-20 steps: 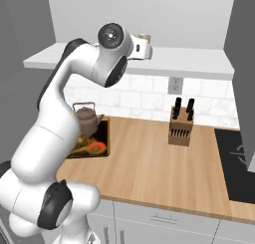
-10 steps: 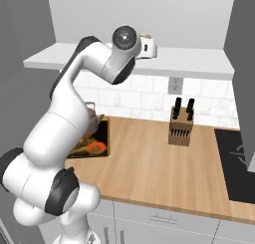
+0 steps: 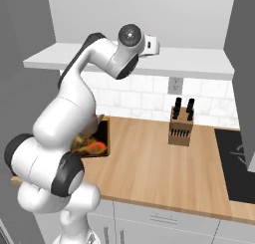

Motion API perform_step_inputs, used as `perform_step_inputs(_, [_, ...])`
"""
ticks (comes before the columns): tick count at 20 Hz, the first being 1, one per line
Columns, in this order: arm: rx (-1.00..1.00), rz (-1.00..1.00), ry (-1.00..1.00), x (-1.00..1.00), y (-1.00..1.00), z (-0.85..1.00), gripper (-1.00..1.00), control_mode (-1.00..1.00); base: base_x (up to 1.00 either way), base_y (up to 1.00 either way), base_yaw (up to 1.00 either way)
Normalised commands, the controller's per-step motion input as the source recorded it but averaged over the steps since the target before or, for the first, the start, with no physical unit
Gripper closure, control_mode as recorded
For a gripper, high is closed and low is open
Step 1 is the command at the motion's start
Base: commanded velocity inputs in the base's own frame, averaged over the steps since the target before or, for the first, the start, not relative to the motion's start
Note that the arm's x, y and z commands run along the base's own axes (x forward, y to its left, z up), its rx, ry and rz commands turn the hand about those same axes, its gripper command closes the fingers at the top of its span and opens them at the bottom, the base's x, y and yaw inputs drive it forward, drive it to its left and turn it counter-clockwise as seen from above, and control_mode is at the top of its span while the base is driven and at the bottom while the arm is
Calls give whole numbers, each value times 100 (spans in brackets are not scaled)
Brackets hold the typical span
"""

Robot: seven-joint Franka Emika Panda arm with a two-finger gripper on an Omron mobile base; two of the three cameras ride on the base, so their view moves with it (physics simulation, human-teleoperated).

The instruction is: Pick the kettle from the counter and place it on the tray. Then pick the mug from the cabinet and place it on the tray. Then close the cabinet doors.

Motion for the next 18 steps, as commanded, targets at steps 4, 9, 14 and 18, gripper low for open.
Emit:
perform_step_inputs(4, [0,0,5,36,-7,0,-100,-100,0,0,0])
perform_step_inputs(9, [0,0,10,29,-11,0,-100,-100,0,0,0])
perform_step_inputs(14, [0,0,3,15,-6,0,-100,-100,0,0,0])
perform_step_inputs(18, [0,1,0,11,-5,0,-100,-100,0,0,0])
